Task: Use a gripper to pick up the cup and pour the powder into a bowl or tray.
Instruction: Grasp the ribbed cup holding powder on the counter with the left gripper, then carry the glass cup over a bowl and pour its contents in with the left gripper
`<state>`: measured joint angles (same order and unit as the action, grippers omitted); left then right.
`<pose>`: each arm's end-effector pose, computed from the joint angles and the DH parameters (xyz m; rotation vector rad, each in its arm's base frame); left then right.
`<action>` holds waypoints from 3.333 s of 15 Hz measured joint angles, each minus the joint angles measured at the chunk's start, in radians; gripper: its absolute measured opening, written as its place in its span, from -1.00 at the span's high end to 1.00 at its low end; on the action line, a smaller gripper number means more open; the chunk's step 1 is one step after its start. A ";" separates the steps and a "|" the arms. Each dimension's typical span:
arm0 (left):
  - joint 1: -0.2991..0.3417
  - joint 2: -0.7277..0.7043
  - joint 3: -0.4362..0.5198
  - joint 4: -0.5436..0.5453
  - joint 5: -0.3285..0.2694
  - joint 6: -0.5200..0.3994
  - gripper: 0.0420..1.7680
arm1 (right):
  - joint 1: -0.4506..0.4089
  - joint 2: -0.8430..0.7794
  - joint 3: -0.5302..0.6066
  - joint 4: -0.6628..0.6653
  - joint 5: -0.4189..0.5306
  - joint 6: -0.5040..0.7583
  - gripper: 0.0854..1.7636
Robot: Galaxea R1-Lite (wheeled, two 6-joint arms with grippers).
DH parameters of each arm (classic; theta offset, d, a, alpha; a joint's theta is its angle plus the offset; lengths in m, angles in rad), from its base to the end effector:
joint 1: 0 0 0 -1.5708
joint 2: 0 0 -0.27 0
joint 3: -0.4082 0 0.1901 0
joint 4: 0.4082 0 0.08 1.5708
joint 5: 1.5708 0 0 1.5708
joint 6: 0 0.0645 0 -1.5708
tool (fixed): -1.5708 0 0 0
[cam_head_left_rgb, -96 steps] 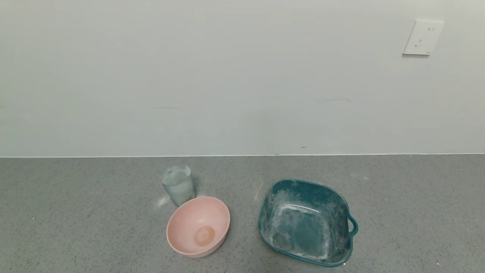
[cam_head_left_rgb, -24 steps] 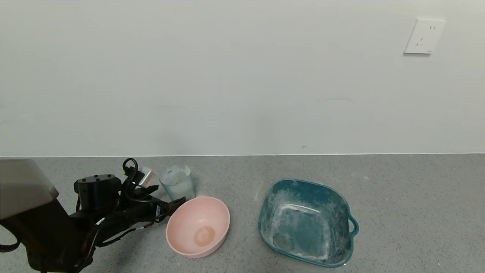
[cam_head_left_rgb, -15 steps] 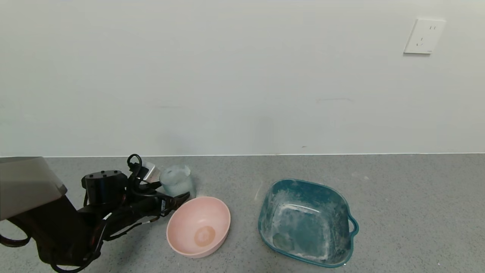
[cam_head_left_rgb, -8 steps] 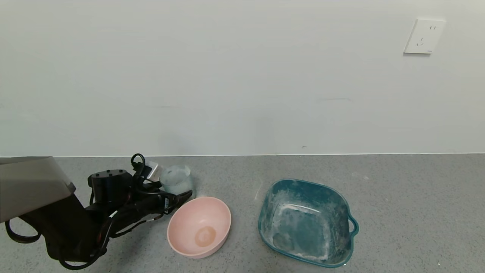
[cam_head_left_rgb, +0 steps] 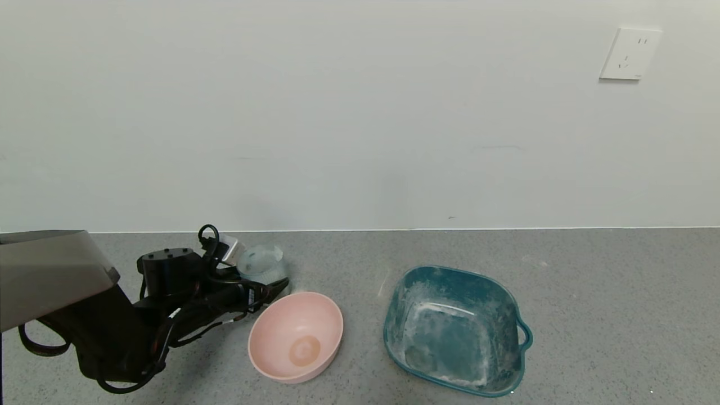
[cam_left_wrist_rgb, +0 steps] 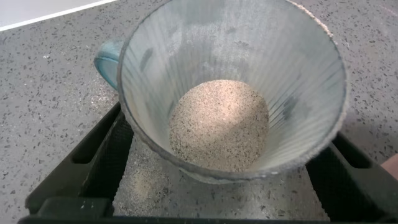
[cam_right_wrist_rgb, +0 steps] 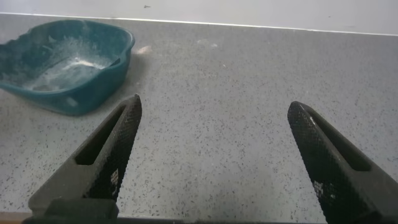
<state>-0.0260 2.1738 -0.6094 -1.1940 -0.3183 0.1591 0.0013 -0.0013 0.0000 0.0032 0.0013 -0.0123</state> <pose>0.3607 -0.0296 -0.0027 0.1015 0.3401 -0.3686 0.0489 0.0001 0.0751 -0.0123 0.0019 0.0026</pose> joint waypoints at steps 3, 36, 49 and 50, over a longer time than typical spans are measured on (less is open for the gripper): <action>-0.005 0.013 -0.007 -0.003 0.000 -0.006 -0.94 | 0.000 0.000 0.000 0.000 0.000 0.000 -0.94; -0.010 0.060 -0.032 -0.039 0.004 -0.040 -0.48 | 0.000 0.000 0.000 0.000 0.000 0.000 -0.94; 0.013 -0.053 -0.022 -0.027 0.034 -0.065 -0.47 | 0.000 0.000 0.000 0.000 0.000 0.000 -0.94; 0.016 -0.072 -0.019 -0.020 0.035 -0.063 -0.47 | 0.000 0.000 0.000 0.000 0.000 0.000 -0.94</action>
<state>-0.0100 2.1019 -0.6287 -1.2140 -0.2836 0.0962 0.0013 -0.0013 0.0000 0.0036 0.0013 -0.0119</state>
